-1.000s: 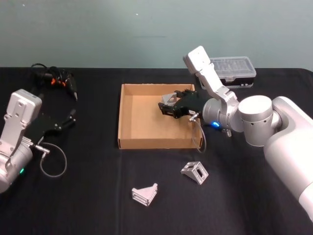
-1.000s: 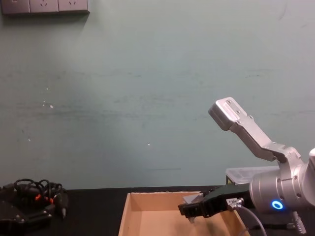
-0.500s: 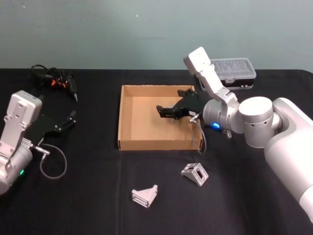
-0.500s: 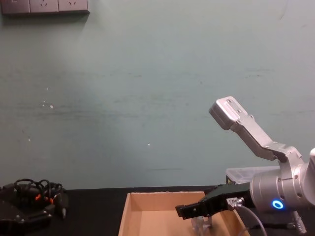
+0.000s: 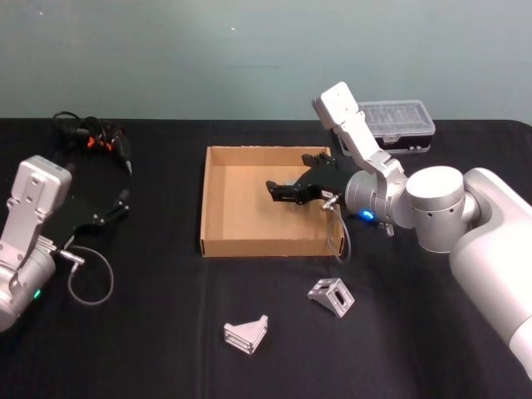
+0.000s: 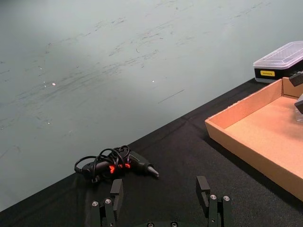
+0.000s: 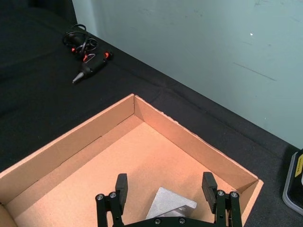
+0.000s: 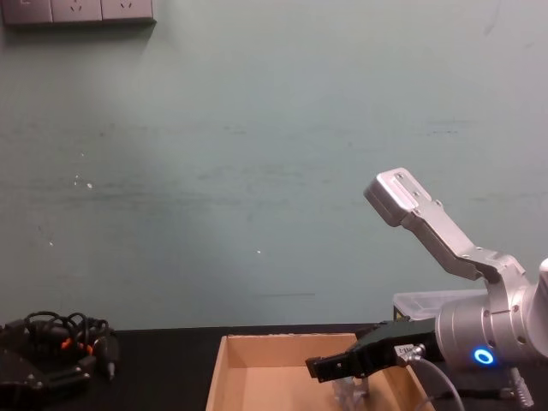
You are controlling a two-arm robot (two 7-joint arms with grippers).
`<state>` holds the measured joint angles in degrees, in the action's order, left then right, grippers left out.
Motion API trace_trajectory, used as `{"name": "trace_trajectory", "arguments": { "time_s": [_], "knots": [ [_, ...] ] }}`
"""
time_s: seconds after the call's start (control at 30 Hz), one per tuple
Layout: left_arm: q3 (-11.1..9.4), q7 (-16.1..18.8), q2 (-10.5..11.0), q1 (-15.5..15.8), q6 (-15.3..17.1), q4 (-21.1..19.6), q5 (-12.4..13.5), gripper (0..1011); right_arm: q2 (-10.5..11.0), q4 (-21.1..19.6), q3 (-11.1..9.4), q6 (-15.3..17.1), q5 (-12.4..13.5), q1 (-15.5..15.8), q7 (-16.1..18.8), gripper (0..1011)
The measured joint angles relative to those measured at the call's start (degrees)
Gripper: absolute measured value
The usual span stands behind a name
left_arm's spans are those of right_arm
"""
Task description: Use one hand to pick up the angle iron from the table and place it into the box.
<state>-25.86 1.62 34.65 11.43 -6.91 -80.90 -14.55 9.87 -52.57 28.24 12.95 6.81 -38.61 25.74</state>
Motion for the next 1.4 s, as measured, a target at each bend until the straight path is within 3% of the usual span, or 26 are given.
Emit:
{"name": "trace_trajectory", "arguments": {
  "time_s": [0.1, 0.2, 0.33, 0.37, 0.47, 0.67, 0.73, 0.77, 0.83, 0.87, 1.17, 1.4],
  "knots": [
    [0.00, 0.00, 0.00, 0.00, 0.00, 0.00, 0.00, 1011, 0.47, -1.47, -0.18, 0.15, 0.09, 0.72, -0.03, 1002],
    [0.00, 0.00, 0.00, 0.00, 0.00, 0.00, 0.00, 1011, 1.95, -5.64, -0.70, 1.11, 0.40, 2.80, 0.00, 1003],
    [0.00, 0.00, 0.00, 0.00, 0.00, 0.00, 0.00, 1011, 5.04, -14.58, -1.87, 3.60, 1.37, 7.17, 0.07, 1003],
    [0.00, 0.00, 0.00, 0.00, -0.01, 0.00, 0.00, 1011, 5.04, -14.58, -1.87, 3.60, 1.37, 7.17, 0.07, 1003],
    [0.00, 0.00, 0.00, 0.00, -0.01, 0.00, 0.00, 1011, 8.16, -23.04, -3.14, 5.80, 2.65, 11.59, 0.11, 1002],
    [0.00, 0.00, 0.00, 0.00, 0.00, 0.00, 0.00, 1011, 12.18, -33.20, -5.07, 9.58, 4.87, 17.64, 0.00, 1003],
    [0.00, 0.00, 0.00, 0.00, 0.00, 0.00, 0.00, 1011, 14.72, -38.79, -6.36, 11.38, 6.41, 21.52, -0.21, 1003],
    [0.00, 0.00, 0.00, 0.00, 0.00, -0.01, 0.00, 1011, 14.72, -38.79, -6.36, 11.38, 6.41, 21.52, -0.21, 1003],
    [0.00, 0.00, 0.00, 0.00, 0.00, 0.00, 0.00, 1012, 17.12, -43.76, -7.96, 12.67, 7.99, 25.59, -0.63, 1003],
    [0.00, 0.00, 0.00, 0.00, 0.00, 0.00, 0.00, 1012, 17.12, -43.76, -7.96, 12.67, 7.99, 25.59, -0.63, 1003],
    [0.00, 0.00, 0.00, 0.00, 0.00, 0.00, 0.00, 1011, 23.06, -55.74, -12.21, 14.95, 12.53, 37.60, -1.95, 1003],
    [0.00, 0.00, 0.00, 0.00, 0.00, 0.00, 0.00, 1011, 24.99, -59.82, -12.12, 17.80, 12.65, 41.16, -4.41, 1002]
  ]
}}
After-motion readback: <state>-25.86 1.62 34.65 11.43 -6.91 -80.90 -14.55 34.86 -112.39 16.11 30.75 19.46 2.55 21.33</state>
